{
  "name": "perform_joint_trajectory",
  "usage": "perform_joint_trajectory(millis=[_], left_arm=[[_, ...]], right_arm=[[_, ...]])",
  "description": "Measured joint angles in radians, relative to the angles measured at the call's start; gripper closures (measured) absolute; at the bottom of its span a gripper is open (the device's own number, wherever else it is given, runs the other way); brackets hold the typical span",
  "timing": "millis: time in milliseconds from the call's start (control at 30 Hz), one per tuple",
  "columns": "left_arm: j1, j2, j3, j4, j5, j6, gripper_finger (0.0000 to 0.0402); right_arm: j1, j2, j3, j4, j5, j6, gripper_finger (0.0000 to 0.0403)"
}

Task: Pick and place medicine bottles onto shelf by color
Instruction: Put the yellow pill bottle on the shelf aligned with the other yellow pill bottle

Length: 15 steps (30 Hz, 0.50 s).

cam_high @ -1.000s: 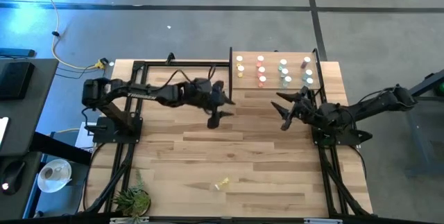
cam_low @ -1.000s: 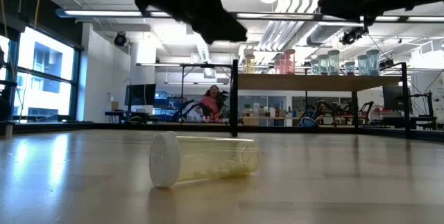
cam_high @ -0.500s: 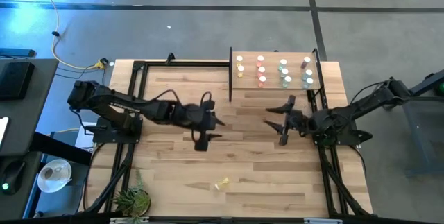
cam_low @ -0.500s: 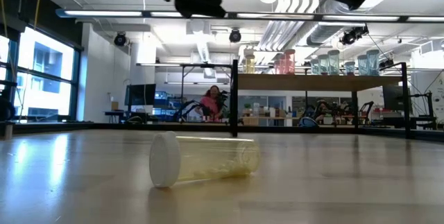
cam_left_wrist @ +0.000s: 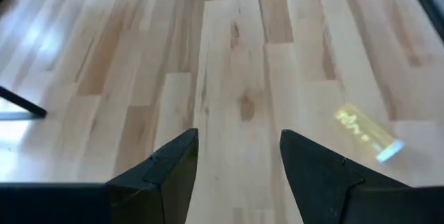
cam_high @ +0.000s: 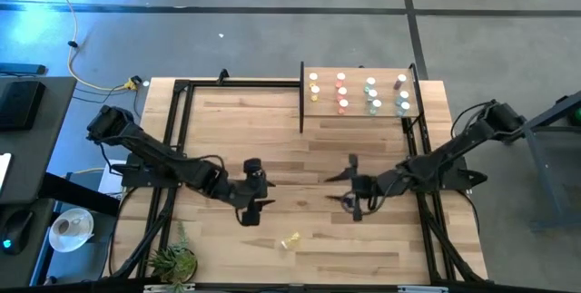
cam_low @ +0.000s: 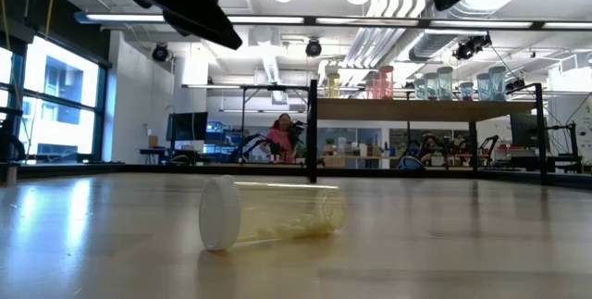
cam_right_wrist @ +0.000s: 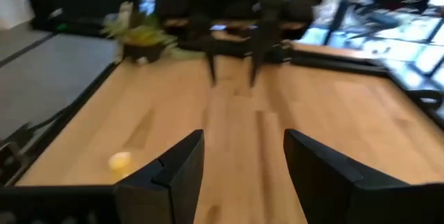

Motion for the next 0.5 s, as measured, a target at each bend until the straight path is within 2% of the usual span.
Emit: perform_joint_trajectory(millis=[267, 500], left_arm=[[-0.124, 0.000, -0.037, 0.008, -0.130, -0.176, 0.0206], [-0.189, 0.000, -0.119, 0.031, -0.180, -0.348, 0.0206]], right_arm=[[-0.009, 0.235, 0.138, 0.002, -0.173, -0.047, 0.0213], [-0.009, 0.422, 0.299, -0.029, -0.366, -0.126, 0.0213]])
